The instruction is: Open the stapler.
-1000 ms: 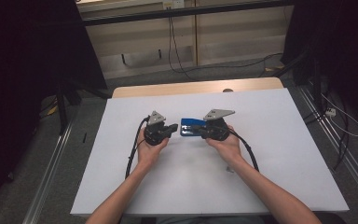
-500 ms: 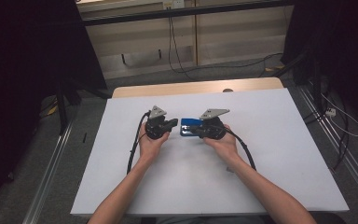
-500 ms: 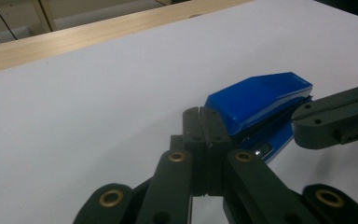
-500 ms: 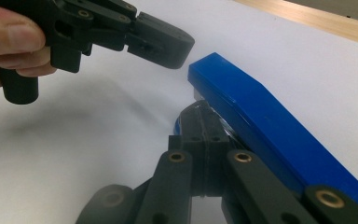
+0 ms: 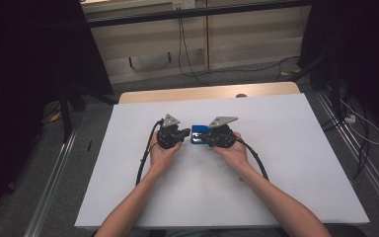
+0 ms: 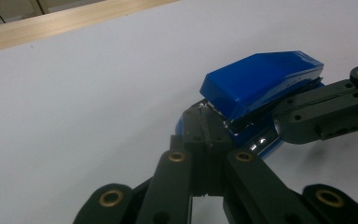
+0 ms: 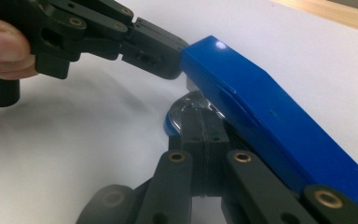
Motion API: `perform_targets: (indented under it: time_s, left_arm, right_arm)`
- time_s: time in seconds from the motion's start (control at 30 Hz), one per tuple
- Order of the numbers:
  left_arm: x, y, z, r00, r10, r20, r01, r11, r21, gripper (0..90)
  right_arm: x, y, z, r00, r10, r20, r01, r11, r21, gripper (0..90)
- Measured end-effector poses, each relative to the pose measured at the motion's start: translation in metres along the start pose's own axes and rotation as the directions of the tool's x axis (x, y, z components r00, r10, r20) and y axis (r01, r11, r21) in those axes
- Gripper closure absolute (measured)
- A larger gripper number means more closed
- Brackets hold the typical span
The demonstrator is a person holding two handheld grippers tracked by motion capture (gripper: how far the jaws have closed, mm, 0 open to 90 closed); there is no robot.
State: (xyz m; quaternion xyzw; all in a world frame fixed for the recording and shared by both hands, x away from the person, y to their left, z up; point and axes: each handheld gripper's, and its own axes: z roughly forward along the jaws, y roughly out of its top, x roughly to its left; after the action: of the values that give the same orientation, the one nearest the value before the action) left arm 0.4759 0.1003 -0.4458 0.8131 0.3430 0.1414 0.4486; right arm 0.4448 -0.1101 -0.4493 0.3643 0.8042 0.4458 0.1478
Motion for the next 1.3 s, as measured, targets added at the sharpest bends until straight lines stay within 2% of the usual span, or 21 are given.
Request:
perform_targets:
  time_s: [0.13, 0.33, 0.5, 0.67, 1.3]
  left_arm:
    - [-0.0011, -0.0004, 0.0015, 1.0, 0.0, -0.003, 0.0, 1.0, 0.0, 90.0]
    - [-0.002, -0.0018, 0.0031, 0.9999, 0.009, -0.007, -0.009, 0.9999, 0.011, 90.0]
    - [-0.0047, -0.0043, 0.0071, 0.9991, 0.034, -0.023, -0.034, 0.999, 0.028, 90.0]
    - [-0.0048, -0.0031, 0.0063, 0.999, 0.036, -0.026, -0.036, 0.9992, 0.017, 90.0]
    - [-0.006, 0.0011, 0.0041, 0.999, 0.035, -0.029, -0.035, 0.9993, -0.016, 90.0]
  right_arm:
    - [-0.0005, -0.0009, 0.0027, 0.9998, 0.006, 0.019, -0.007, 1.0, 0.016, 90.0]
    - [-0.0002, -0.0014, 0.0042, 0.9997, -0.001, 0.023, 0.001, 1.0, 0.022, 90.0]
    - [0.001, -0.0013, 0.0042, 0.9996, -0.003, 0.029, 0.002, 1.0, 0.025, 90.0]
    - [0.0013, -0.0012, 0.0041, 0.9995, -0.011, 0.03, 0.01, 1.0, 0.028, 90.0]
    - [0.0032, -0.0022, 0.0057, 0.9987, 0.011, 0.05, -0.011, 1.0, 0.012, 90.0]
